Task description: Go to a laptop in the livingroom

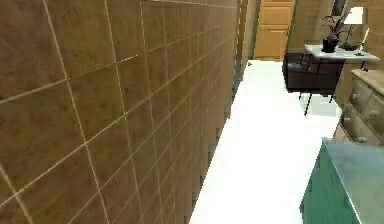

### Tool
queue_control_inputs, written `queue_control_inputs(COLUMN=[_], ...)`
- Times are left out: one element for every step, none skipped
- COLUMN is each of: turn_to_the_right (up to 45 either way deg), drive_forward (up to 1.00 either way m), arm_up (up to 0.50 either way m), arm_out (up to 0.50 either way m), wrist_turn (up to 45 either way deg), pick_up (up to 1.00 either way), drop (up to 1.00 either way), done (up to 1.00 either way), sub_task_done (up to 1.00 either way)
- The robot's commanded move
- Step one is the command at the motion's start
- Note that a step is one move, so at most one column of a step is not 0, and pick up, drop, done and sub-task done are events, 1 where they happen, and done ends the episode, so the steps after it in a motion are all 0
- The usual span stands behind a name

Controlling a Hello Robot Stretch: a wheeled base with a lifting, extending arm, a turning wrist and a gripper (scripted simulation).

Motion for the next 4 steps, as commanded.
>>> queue_control_inputs(turn_to_the_right=[45.0, 45.0, 15.0, 0.0], drive_forward=[0.00, 0.00, 0.00, 0.10], arm_up=[0.00, 0.00, 0.00, 0.00], arm_out=[0.00, 0.00, 0.00, 0.00], wrist_turn=[0.0, 0.0, 0.0, 0.0], pick_up=[0.00, 0.00, 0.00, 0.00], drop=[0.00, 0.00, 0.00, 0.00], done=[0.00, 0.00, 0.00, 0.00], sub_task_done=[0.00, 0.00, 0.00, 0.00])
